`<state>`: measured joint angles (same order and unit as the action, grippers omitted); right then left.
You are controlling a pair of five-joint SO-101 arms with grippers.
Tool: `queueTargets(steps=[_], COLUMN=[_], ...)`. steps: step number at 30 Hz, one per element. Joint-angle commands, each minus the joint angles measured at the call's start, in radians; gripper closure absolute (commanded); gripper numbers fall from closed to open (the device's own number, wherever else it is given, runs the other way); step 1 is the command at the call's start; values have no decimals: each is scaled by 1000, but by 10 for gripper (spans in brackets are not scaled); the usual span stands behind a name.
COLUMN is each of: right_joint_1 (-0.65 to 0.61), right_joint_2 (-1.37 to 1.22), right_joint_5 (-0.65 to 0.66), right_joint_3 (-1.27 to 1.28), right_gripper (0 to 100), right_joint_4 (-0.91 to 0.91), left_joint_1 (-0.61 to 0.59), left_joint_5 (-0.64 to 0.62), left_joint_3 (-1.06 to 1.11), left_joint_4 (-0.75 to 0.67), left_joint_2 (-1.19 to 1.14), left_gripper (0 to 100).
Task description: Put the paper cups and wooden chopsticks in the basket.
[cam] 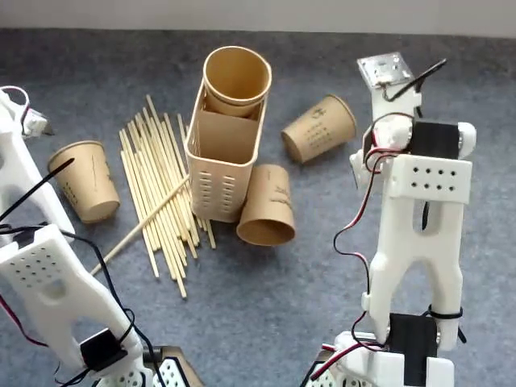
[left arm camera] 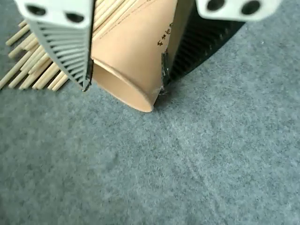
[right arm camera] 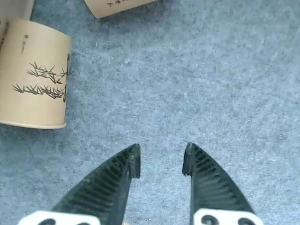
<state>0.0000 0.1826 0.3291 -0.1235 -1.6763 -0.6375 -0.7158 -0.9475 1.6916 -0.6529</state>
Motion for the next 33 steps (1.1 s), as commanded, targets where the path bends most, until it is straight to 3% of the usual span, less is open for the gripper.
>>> queueTargets(steps=[1, 8, 15, 20, 22, 33], right_joint_1=[15, 10, 10, 15, 15, 12], right_joint_2=[28, 59, 197, 219, 219, 226], right_joint_5=[-12, -17, -14, -14, -14, -14], right_joint_3=[16, 22, 22, 25, 27, 25], right_gripper=[841, 841, 841, 841, 841, 841], right_joint_4=[31, 38, 38, 28, 27, 15], left_joint_1=[24, 56, 58, 53, 54, 59], left_joint_5=[-72, -175, -178, -178, -178, -175], left_joint_3=[4, 51, 45, 42, 30, 18], left_joint_4=[-25, -2, 31, 28, 34, 32], left_joint_2=[58, -58, -163, -159, -160, -159], left_gripper=[746, 747, 752, 1000, 969, 994])
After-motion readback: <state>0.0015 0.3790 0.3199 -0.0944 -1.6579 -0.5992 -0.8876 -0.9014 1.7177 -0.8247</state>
